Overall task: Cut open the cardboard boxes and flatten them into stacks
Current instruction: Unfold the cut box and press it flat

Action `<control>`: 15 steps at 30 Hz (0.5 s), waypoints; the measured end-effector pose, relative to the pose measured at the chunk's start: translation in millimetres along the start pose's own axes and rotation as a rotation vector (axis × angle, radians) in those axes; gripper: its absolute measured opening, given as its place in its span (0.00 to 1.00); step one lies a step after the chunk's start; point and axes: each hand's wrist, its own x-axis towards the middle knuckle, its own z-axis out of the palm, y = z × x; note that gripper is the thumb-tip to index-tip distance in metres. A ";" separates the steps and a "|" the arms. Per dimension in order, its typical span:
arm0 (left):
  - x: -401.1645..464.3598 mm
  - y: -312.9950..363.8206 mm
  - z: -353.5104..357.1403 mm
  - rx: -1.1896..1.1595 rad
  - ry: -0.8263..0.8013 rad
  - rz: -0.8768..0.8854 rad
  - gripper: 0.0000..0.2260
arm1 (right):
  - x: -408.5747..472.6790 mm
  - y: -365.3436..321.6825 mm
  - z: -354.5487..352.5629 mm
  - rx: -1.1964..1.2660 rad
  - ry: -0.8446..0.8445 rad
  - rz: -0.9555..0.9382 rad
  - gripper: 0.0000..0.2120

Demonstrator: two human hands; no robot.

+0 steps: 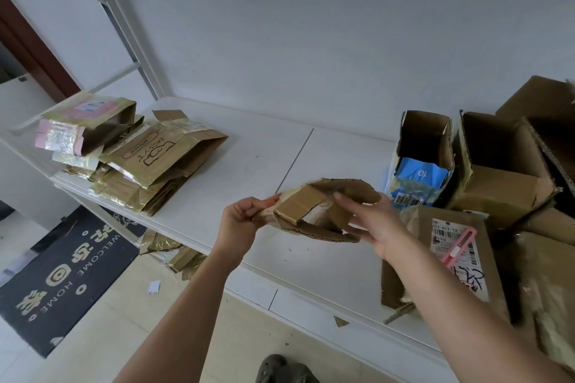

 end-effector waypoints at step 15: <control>1.6 -28.2 -11.1 0.418 0.295 -0.516 0.02 | -2.4 23.0 12.4 -0.631 -0.192 -0.247 0.21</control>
